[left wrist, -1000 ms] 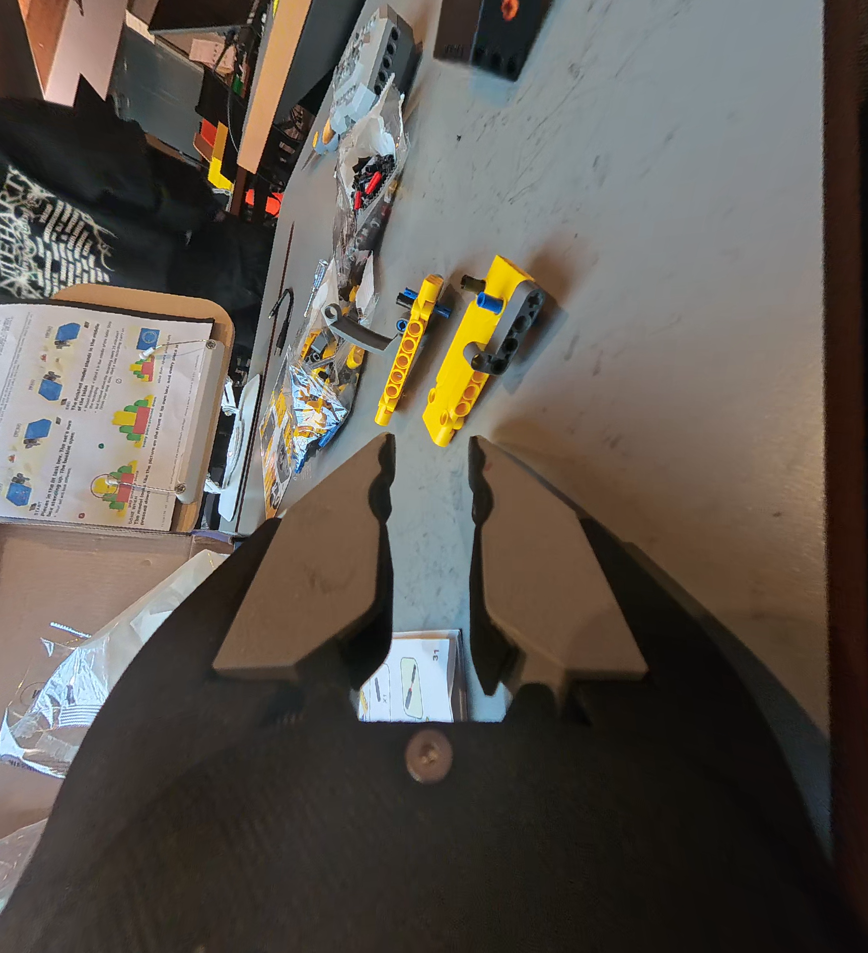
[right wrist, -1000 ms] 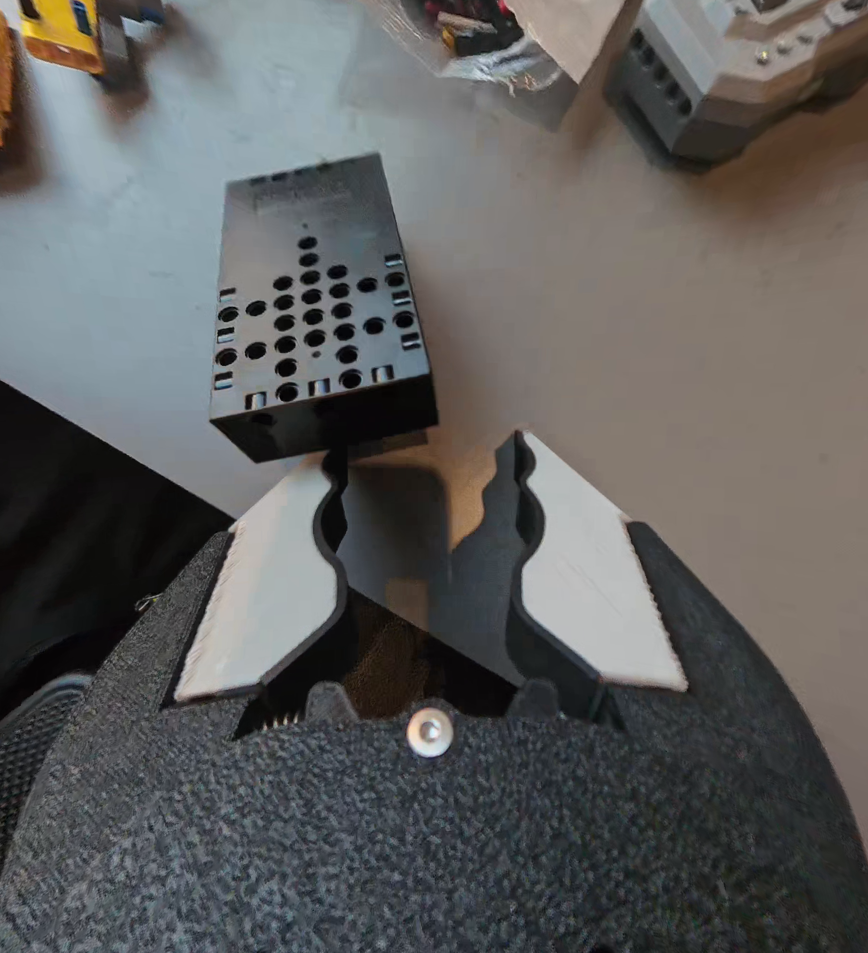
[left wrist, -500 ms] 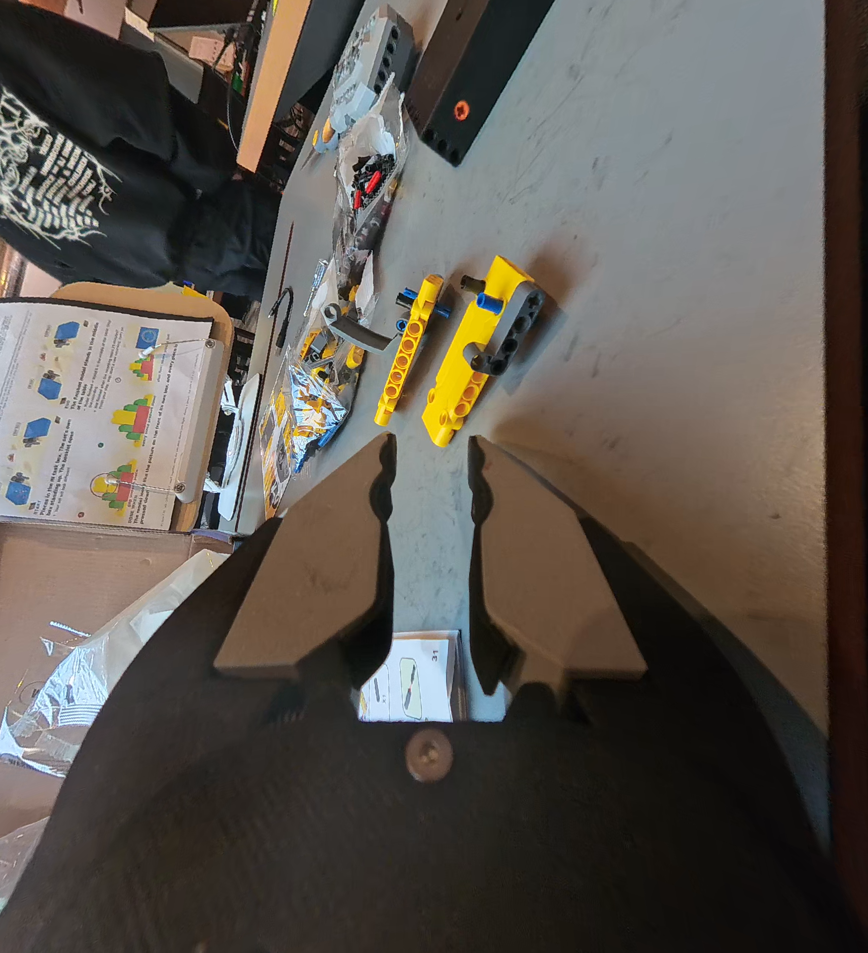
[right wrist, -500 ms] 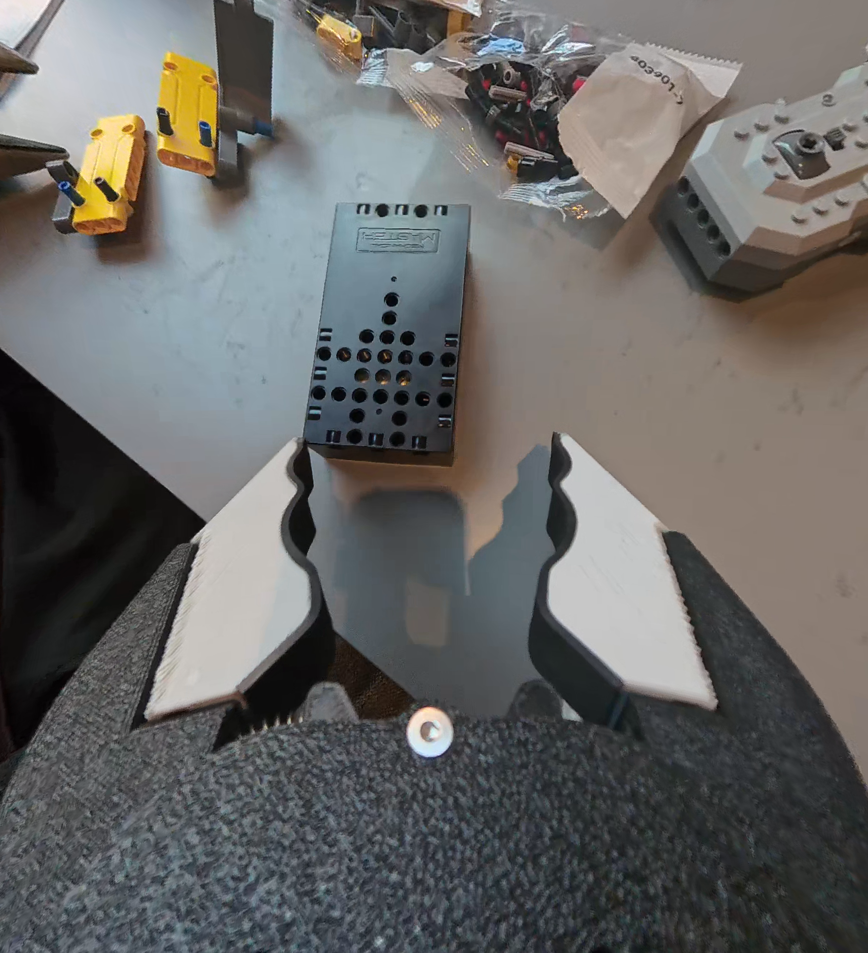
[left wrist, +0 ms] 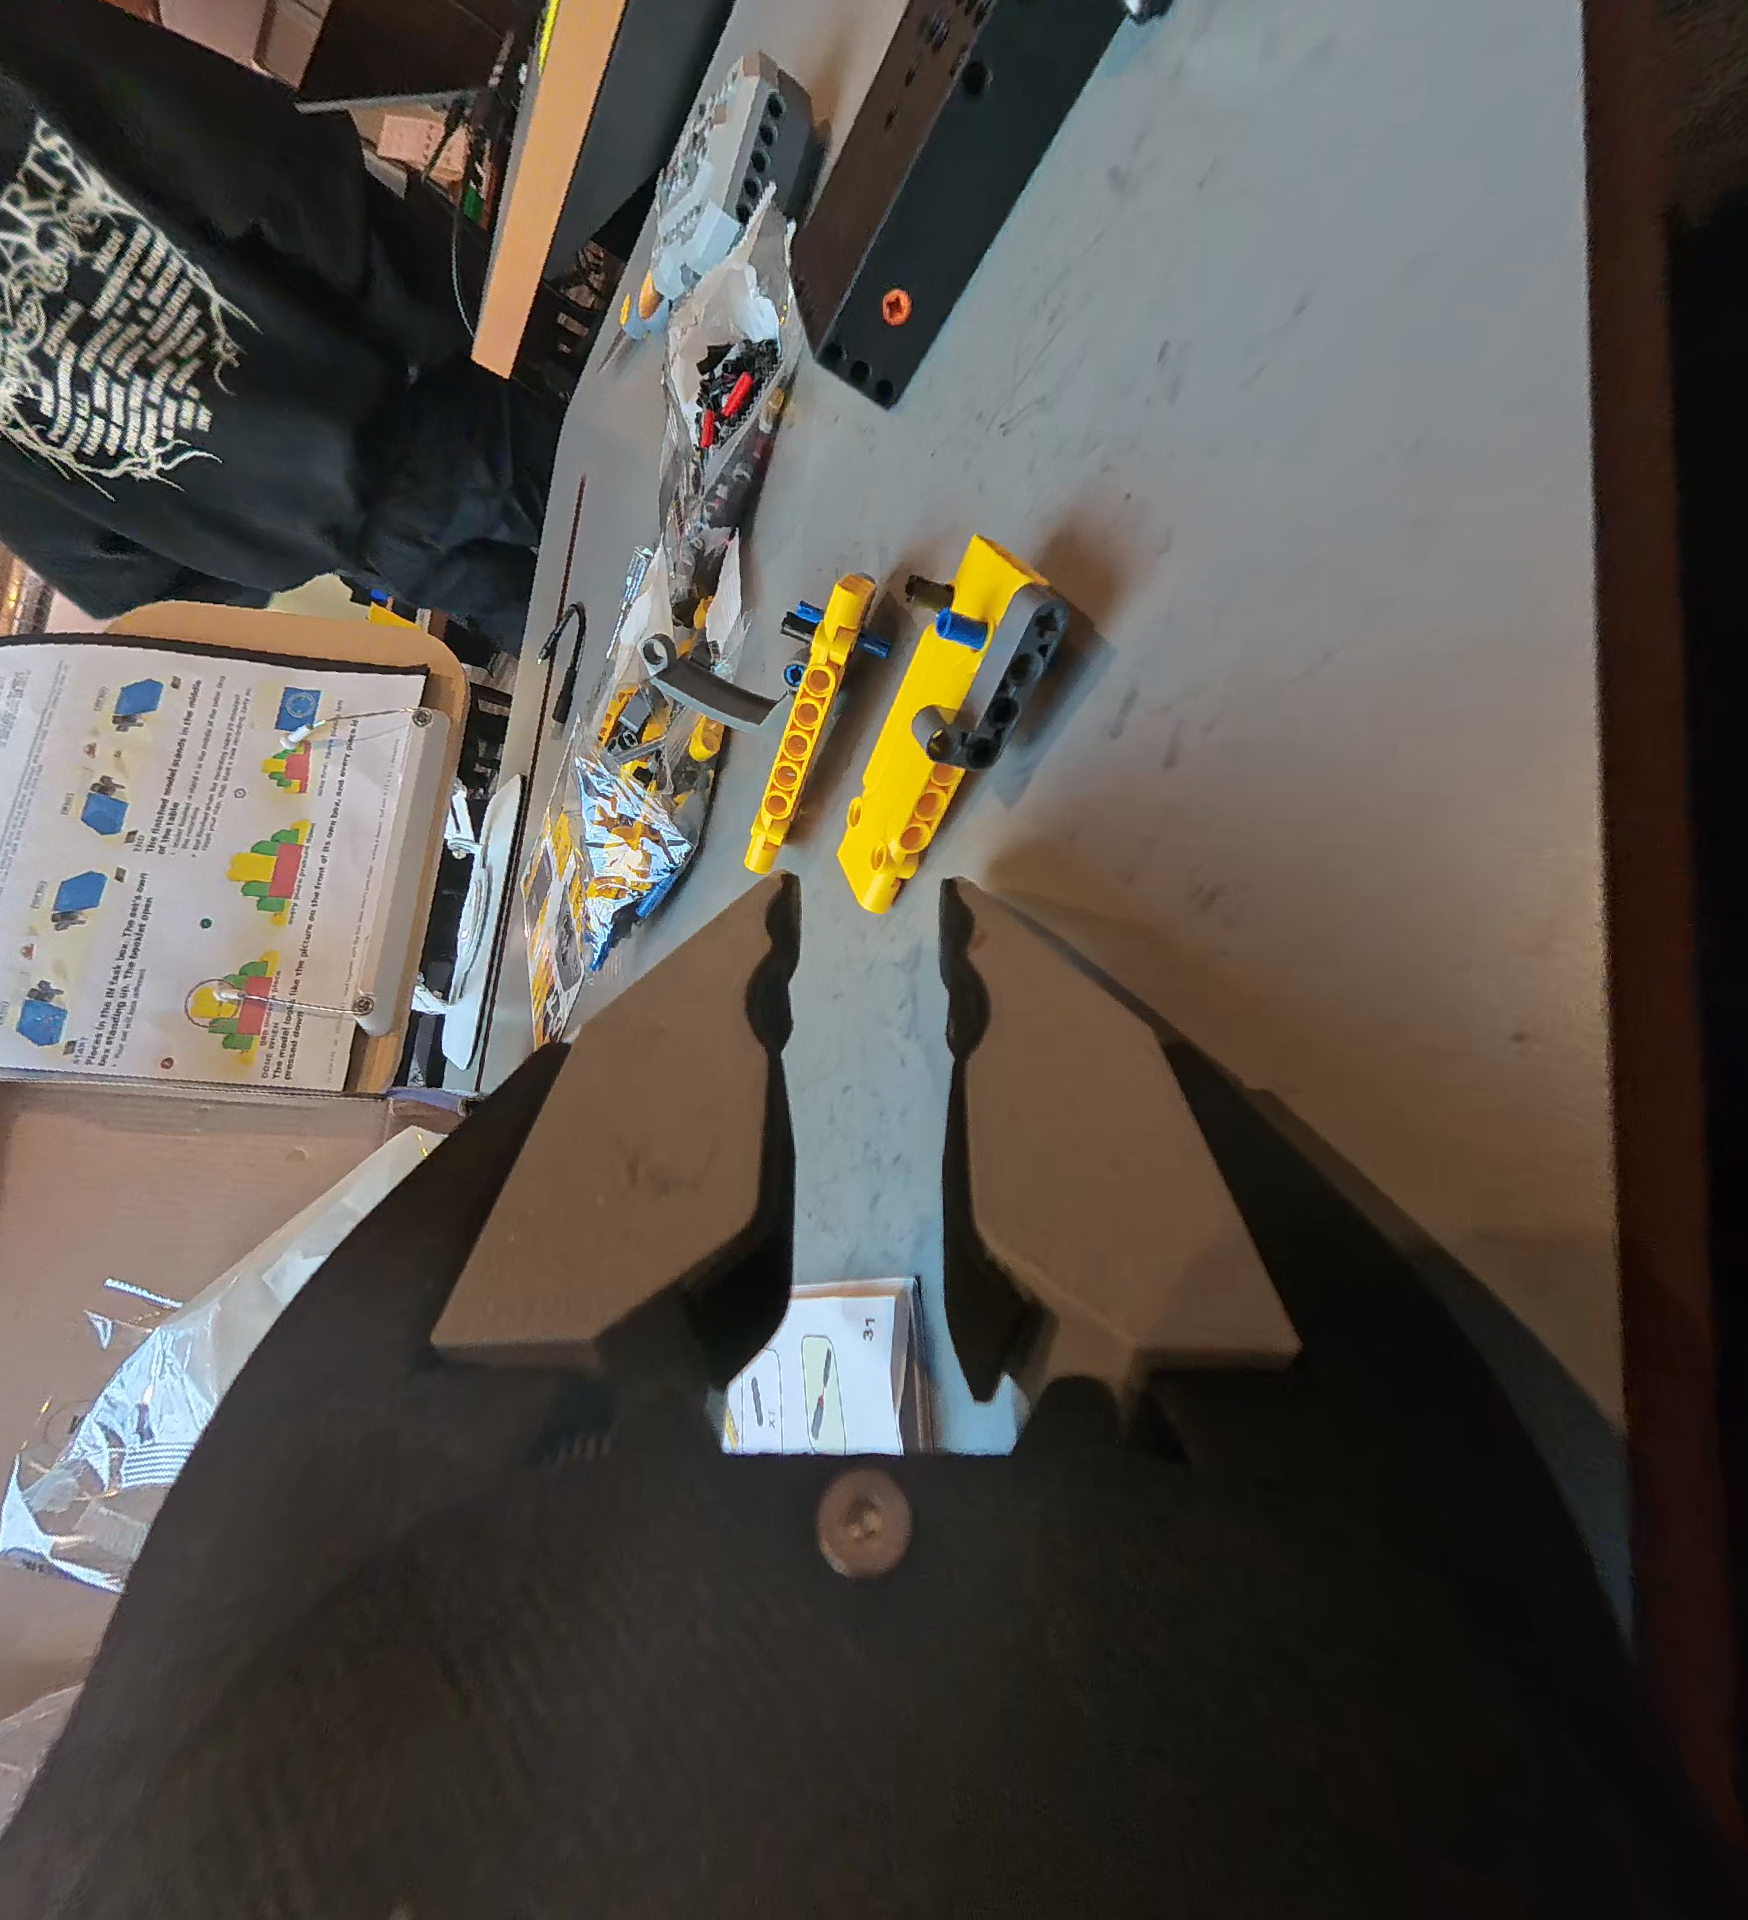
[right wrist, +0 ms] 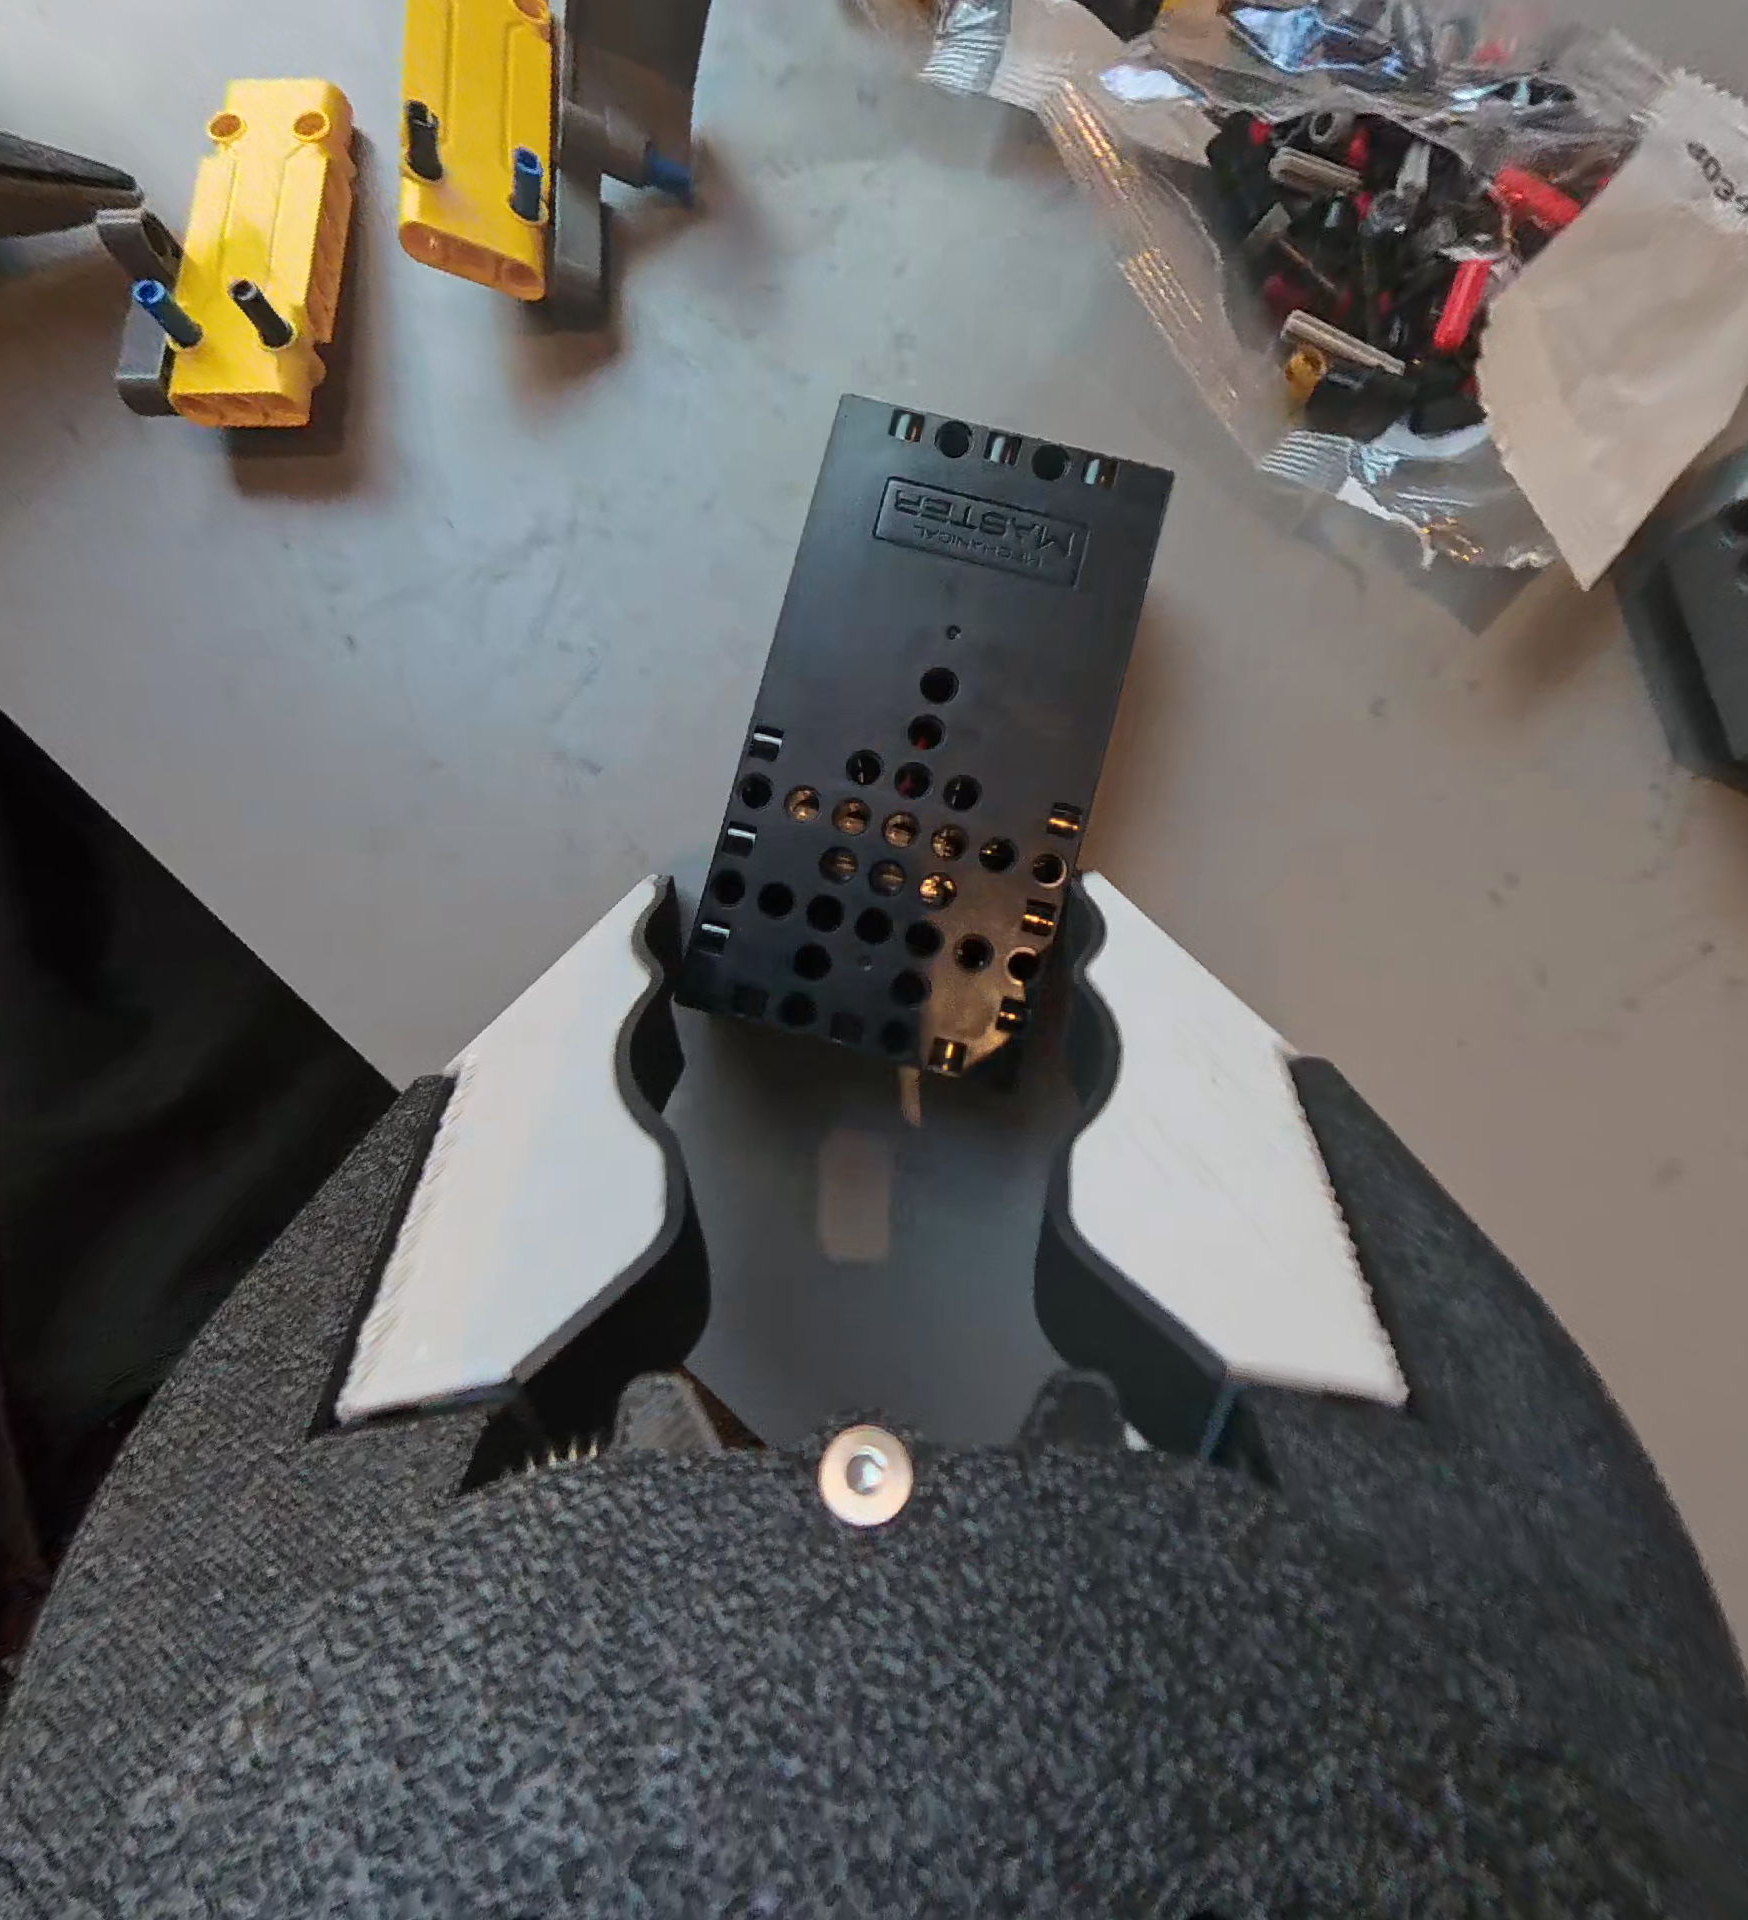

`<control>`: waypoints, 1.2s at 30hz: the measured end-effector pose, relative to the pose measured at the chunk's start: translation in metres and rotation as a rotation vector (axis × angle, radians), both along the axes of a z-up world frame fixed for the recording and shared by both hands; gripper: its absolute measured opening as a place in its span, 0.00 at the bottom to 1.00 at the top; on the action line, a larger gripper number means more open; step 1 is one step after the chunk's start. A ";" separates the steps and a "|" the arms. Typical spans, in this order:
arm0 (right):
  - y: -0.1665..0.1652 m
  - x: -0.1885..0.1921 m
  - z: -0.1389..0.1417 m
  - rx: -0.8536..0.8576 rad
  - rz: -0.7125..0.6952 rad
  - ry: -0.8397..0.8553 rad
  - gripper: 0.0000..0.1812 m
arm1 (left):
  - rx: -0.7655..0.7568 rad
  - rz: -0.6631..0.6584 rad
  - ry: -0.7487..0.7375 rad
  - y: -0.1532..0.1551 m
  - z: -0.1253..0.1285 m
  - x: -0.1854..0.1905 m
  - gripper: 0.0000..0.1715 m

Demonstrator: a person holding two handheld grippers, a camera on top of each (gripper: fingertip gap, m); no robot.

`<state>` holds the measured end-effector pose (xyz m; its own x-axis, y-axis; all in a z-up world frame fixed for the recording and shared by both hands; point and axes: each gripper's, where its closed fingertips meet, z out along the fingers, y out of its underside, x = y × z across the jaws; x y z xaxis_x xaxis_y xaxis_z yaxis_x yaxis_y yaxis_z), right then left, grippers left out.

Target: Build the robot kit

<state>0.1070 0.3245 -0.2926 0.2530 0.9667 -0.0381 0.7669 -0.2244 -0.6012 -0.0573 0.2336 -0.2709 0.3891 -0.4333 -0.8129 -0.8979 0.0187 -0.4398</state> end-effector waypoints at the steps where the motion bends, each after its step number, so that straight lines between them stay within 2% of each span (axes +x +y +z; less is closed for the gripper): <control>1: -0.003 -0.003 0.000 -0.002 0.011 0.001 0.41 | -0.001 -0.001 -0.003 0.000 0.000 0.000 0.14; 11: -0.038 -0.031 0.001 0.015 0.159 0.070 0.40 | -0.001 -0.007 -0.003 -0.001 0.000 0.001 0.14; 19: -0.029 -0.024 0.001 0.028 0.130 0.114 0.38 | 0.000 0.002 0.002 0.000 0.000 0.000 0.14; 36: -0.032 -0.027 0.002 0.033 0.154 0.178 0.38 | 0.000 -0.001 0.005 0.000 -0.001 0.001 0.13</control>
<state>0.0799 0.2922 -0.2910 0.0947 0.9948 -0.0363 0.6721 -0.0908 -0.7348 -0.0568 0.2336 -0.2715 0.3846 -0.4333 -0.8151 -0.9002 0.0196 -0.4351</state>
